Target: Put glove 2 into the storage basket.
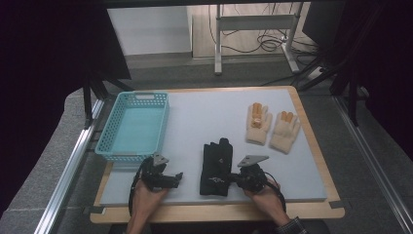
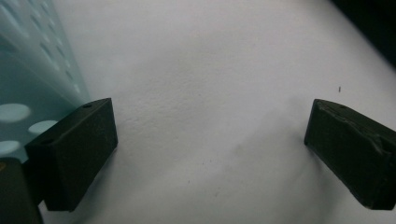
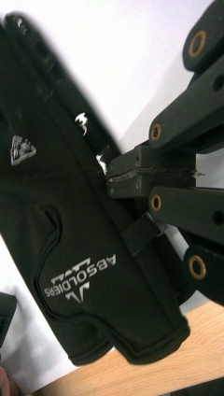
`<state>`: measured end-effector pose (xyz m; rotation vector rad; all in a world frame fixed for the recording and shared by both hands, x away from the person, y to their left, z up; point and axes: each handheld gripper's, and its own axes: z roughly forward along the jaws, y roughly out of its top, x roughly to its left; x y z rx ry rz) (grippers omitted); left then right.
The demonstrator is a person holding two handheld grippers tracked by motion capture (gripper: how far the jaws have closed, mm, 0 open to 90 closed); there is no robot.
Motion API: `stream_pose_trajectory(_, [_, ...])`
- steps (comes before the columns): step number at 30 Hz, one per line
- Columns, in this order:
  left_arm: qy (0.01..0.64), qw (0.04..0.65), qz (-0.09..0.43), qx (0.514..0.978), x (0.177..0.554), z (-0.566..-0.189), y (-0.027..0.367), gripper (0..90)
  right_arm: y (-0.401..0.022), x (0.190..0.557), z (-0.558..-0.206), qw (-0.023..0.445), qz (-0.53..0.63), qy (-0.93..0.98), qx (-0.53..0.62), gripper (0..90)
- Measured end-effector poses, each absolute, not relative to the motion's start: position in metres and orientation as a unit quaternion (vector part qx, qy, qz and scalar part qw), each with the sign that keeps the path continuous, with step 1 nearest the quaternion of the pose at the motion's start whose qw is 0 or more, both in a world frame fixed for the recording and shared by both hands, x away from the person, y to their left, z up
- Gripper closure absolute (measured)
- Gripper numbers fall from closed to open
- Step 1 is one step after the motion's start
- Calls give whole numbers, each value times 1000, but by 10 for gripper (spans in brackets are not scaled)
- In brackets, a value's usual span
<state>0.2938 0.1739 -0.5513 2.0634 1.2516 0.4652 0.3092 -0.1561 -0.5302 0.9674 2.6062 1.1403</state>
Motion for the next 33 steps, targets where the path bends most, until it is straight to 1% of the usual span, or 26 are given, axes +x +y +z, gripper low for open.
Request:
stream_pose_trajectory(3, [482, 330, 177, 792, 292, -551, 178, 32, -149, 309, -531, 62, 382, 866, 317, 878])
stream_pose_trajectory(11, [477, 323, 191, 795, 289, -551, 189, 23, -115, 312, -534, 67, 390, 871, 292, 845])
stream_pose_trajectory(17, [480, 333, 175, 793, 290, -553, 193, 30, -90, 320, -535, 87, 385, 876, 275, 839])
stream_pose_trajectory(21, [484, 335, 173, 790, 291, -553, 193, 33, -85, 321, -535, 91, 383, 879, 268, 818])
stream_pose_trajectory(24, [484, 335, 174, 789, 290, -553, 193, 34, -88, 320, -534, 91, 384, 878, 269, 772])
stream_pose_trajectory(28, [484, 335, 175, 789, 290, -553, 193, 32, -99, 322, -530, 103, 386, 875, 275, 698])
stream_pose_trajectory(33, [484, 336, 174, 789, 290, -554, 193, 30, -119, 329, -522, 120, 386, 869, 287, 537])
